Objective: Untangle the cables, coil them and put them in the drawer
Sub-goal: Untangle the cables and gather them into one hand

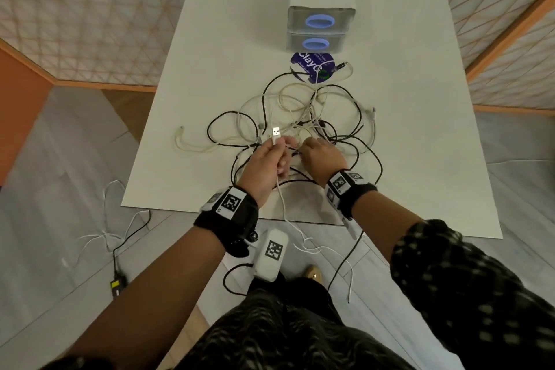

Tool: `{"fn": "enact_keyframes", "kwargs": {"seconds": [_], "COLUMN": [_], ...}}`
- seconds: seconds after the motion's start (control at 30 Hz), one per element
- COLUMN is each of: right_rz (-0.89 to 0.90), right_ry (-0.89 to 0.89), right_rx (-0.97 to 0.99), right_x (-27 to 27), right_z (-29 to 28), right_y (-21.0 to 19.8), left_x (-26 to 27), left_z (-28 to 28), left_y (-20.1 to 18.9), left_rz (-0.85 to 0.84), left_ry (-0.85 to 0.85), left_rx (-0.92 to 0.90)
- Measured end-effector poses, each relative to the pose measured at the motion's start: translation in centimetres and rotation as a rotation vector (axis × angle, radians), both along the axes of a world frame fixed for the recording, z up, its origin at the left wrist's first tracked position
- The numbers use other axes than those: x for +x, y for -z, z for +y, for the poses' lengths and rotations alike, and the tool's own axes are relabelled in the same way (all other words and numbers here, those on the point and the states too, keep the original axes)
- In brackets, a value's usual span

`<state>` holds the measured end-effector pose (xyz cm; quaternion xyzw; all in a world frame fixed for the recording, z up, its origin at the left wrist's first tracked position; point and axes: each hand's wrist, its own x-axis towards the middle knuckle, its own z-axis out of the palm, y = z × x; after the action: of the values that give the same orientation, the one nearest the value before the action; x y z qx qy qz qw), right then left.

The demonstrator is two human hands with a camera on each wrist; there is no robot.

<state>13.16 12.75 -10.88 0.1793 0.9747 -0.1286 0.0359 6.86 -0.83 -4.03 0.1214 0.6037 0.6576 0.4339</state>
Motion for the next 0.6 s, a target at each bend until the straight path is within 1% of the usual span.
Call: {"fn": "enact_keyframes", "kwargs": {"seconds": [0.03,0.07,0.1,0.17,0.2,0.23,0.3,0.37,0.47,0.5,0.53,0.57,0.6], "right_rz": [0.055,0.138,0.244,0.445,0.506,0.543,0.608,0.655,0.714,0.723,0.722,0.699,0.637], "right_ry": [0.001,0.035,0.103,0.295,0.397,0.489,0.597,0.626,0.585,0.575,0.582,0.605,0.635], "right_rx": [0.012,0.005,-0.047,-0.271,-0.37,-0.447,-0.554,-0.654,-0.82,-0.822,-0.769,-0.678,-0.583], "right_x": [0.3,0.5,0.7,1.2,1.5,1.8,2.5,3.0,3.4,3.7,4.0,4.5,5.1], "right_z": [0.2,0.4,0.4,0.2,0.2,0.0,-0.2,-0.4,-0.1,0.2,0.5,1.0,1.4], "right_y": [-0.3,-0.7,-1.3,-3.6,-4.8,-6.0,-8.0,-9.6,-10.9,-11.2,-11.2,-11.1,-10.8], "left_x": [0.0,0.1,0.2,0.6,0.9,1.3,2.0,2.7,3.2,3.1,3.0,2.8,2.5], "left_z": [0.1,0.3,0.4,0.8,1.0,1.3,2.1,3.1,4.8,5.2,5.5,5.8,6.1], "left_y": [0.0,0.1,0.4,0.9,0.9,0.8,0.7,0.2,-0.5,-0.8,-1.1,-1.3,-1.4], "left_rz": [0.005,0.025,0.061,0.167,0.219,0.272,0.389,0.462,0.497,0.518,0.513,0.471,0.387], "left_ry": [-0.021,-0.04,-0.056,-0.069,-0.071,-0.07,-0.066,-0.027,0.047,0.061,0.058,0.028,-0.02], "left_rx": [0.007,0.004,-0.006,-0.034,-0.043,-0.051,-0.055,-0.027,0.016,0.005,-0.007,-0.011,0.005]}}
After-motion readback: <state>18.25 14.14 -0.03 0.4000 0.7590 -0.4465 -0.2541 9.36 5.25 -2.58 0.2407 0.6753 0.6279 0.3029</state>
